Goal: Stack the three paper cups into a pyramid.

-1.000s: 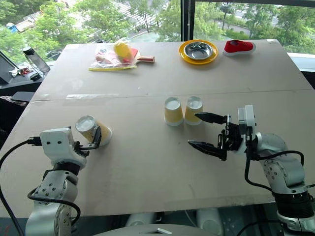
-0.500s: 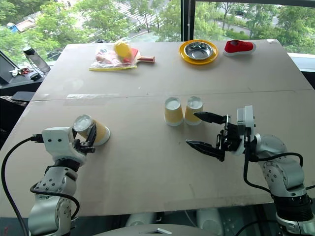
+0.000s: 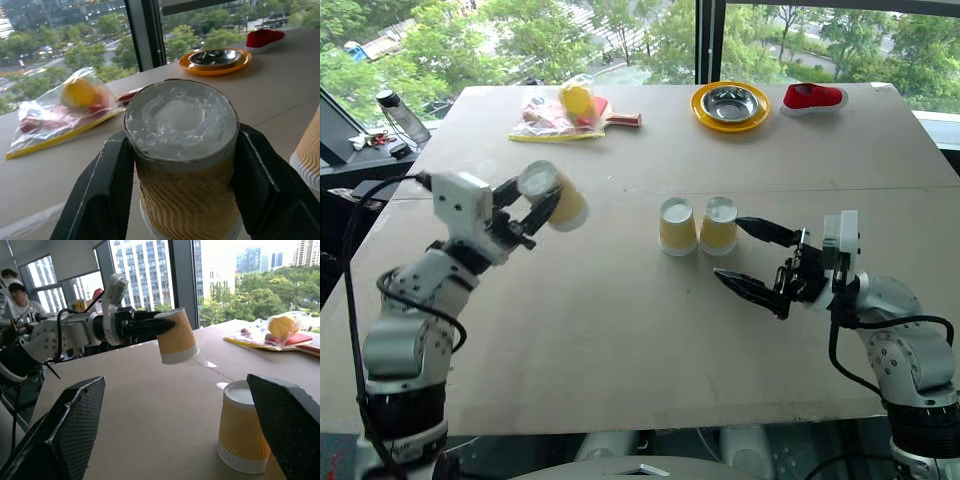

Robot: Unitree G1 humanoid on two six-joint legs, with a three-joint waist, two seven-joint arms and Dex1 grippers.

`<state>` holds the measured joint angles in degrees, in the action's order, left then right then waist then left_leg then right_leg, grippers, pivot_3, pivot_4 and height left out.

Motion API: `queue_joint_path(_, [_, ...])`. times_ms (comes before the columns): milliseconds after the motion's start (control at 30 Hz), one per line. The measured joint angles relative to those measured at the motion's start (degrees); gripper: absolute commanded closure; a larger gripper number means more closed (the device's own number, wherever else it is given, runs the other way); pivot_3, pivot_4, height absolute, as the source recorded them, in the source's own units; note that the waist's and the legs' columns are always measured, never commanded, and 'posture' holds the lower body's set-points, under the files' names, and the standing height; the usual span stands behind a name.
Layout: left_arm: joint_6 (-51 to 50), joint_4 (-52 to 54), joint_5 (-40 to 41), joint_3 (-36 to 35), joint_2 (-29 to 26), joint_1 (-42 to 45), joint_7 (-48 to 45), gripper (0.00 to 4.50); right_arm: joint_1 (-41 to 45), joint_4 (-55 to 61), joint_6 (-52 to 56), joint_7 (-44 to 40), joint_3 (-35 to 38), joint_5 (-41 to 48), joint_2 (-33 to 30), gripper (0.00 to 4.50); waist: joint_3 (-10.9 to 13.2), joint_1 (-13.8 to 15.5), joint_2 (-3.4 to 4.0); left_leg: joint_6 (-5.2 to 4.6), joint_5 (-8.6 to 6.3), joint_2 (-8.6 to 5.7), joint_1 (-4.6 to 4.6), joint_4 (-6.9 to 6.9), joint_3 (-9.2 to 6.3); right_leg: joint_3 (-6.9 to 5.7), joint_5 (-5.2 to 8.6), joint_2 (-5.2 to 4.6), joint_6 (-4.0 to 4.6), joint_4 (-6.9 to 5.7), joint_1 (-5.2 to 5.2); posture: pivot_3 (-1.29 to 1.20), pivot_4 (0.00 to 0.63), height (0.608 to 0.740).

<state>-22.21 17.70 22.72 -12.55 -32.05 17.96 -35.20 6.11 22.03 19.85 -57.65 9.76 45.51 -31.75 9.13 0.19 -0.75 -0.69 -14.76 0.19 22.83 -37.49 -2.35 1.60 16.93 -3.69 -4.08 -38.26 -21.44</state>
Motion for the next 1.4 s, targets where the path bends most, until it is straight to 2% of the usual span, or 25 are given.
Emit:
queue_joint_path(67, [-1.2,-3.1,2.1,3.3,-1.7,6.8,-6.2,2.39,-0.7,0.2,-0.1,1.1,1.1,-0.2,-0.5,0.00,0.0,-0.4,0.01,0.01,0.00,0.00,-0.01,0.00,0.03,0.02,0.01,0.00,-0.01,0.02,-0.01,0.00,0.150,0.740])
queue_joint_path(200, [-2.9,-12.3,4.0,9.5,-0.6,19.1,-14.6,2.39,-2.8,0.9,-0.7,4.8,2.5,-3.5,-1.1,0.00,0.0,-0.9,0.00,0.01,0.01,0.02,0.02,0.04,0.01,-0.01,0.01,0.05,-0.02,0.04,-0.03,0.00,0.150,0.740])
queue_joint_path(400, [0.1,-23.4,2.0,16.2,2.9,26.5,-22.4,2.39,-8.1,2.6,-2.3,10.1,2.9,-8.4,-0.9,0.00,0.0,-1.1,0.03,0.02,0.01,0.02,0.04,0.05,0.11,0.07,0.01,0.08,-0.02,0.02,-0.10,0.00,0.150,0.740])
queue_joint_path(833, [11.7,-41.2,-4.4,18.8,12.6,36.4,-26.1,2.39,-16.1,6.4,-4.7,12.1,5.4,-9.0,-0.3,0.00,0.0,-1.1,0.01,0.00,0.01,0.02,0.06,0.01,0.13,0.11,0.01,0.08,-0.02,0.01,-0.10,0.00,0.150,0.740])
queue_joint_path(1333, [17.7,-48.8,-8.3,19.9,13.8,38.8,-30.0,2.39,-16.3,6.4,-6.0,11.5,6.0,-7.2,0.0,0.00,0.0,-1.0,0.01,-0.01,0.01,0.02,0.04,-0.01,0.12,0.09,0.01,0.10,-0.02,-0.07,-0.10,0.00,0.150,0.740])
queue_joint_path(1367, [17.7,-48.9,-8.3,19.9,13.8,38.9,-30.1,1.61,-16.3,6.4,-6.3,11.2,6.0,-6.9,0.1,0.00,0.0,-1.0,0.01,-0.01,0.01,0.02,0.04,-0.02,0.11,0.09,0.01,0.09,-0.02,-0.07,-0.10,0.00,0.150,0.740])
queue_joint_path(1400, [17.7,-48.9,-8.3,19.9,13.8,38.9,-30.1,1.39,-16.3,6.4,-6.3,11.0,6.0,-6.8,0.1,0.00,0.0,-1.0,0.01,-0.01,0.01,0.02,0.04,-0.02,0.11,0.09,0.01,0.10,-0.02,-0.08,-0.10,0.00,0.150,0.740])
